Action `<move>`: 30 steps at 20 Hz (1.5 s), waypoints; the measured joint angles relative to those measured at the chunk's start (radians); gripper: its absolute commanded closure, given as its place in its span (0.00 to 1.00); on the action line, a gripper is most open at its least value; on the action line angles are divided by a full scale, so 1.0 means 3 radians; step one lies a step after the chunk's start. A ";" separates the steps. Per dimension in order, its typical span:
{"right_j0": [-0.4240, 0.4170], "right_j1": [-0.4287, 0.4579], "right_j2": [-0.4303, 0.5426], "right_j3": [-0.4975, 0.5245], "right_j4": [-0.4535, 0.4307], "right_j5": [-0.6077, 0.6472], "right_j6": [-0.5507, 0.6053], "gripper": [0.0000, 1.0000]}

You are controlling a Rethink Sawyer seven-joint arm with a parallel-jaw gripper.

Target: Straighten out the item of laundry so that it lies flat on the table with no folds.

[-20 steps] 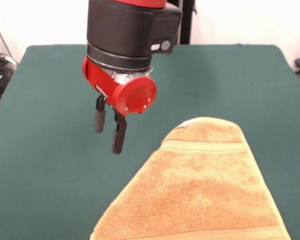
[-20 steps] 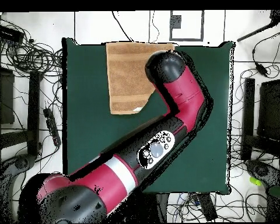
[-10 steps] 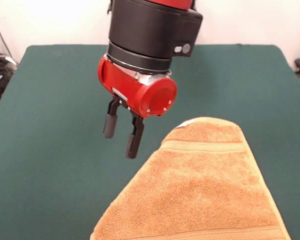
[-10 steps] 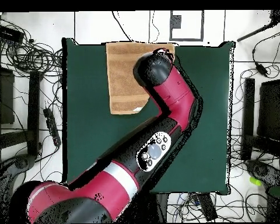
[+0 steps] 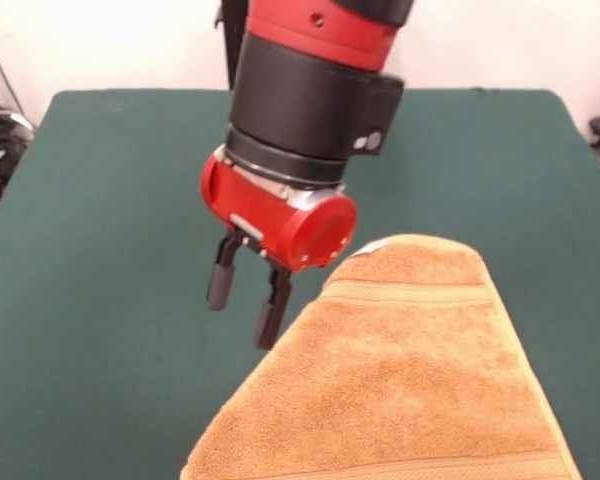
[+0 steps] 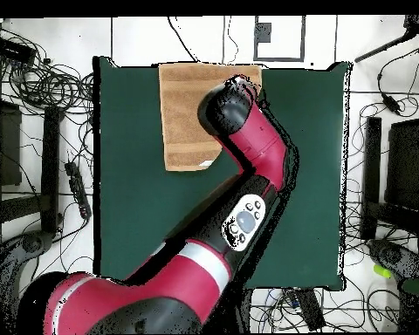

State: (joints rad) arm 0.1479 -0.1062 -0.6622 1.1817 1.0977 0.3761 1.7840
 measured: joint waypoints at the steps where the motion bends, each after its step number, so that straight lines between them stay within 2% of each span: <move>1: -0.0058 -0.0044 0.0094 0.0028 -0.0100 -0.0051 0.0000 0.00; 6: -0.0316 -0.0196 0.0389 0.0126 -0.0576 -0.0147 0.0000 0.00; 8: -0.0445 -0.0262 0.0491 0.0149 -0.0855 -0.0148 0.0000 0.00; 11: -0.0517 -0.0307 0.0560 0.0156 -0.1019 -0.0149 0.0000 0.00; 12: -0.0582 -0.0355 0.0629 0.0165 -0.1183 -0.0147 0.0000 0.00; 18: -0.0697 -0.0471 0.0778 0.0168 -0.1548 -0.0149 0.0000 0.00; 30: -0.0779 -0.0672 0.0989 0.0172 -0.1976 -0.0149 0.0000 0.00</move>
State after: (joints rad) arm -0.0857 -0.3079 -0.3654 1.2333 0.5049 0.3315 1.7840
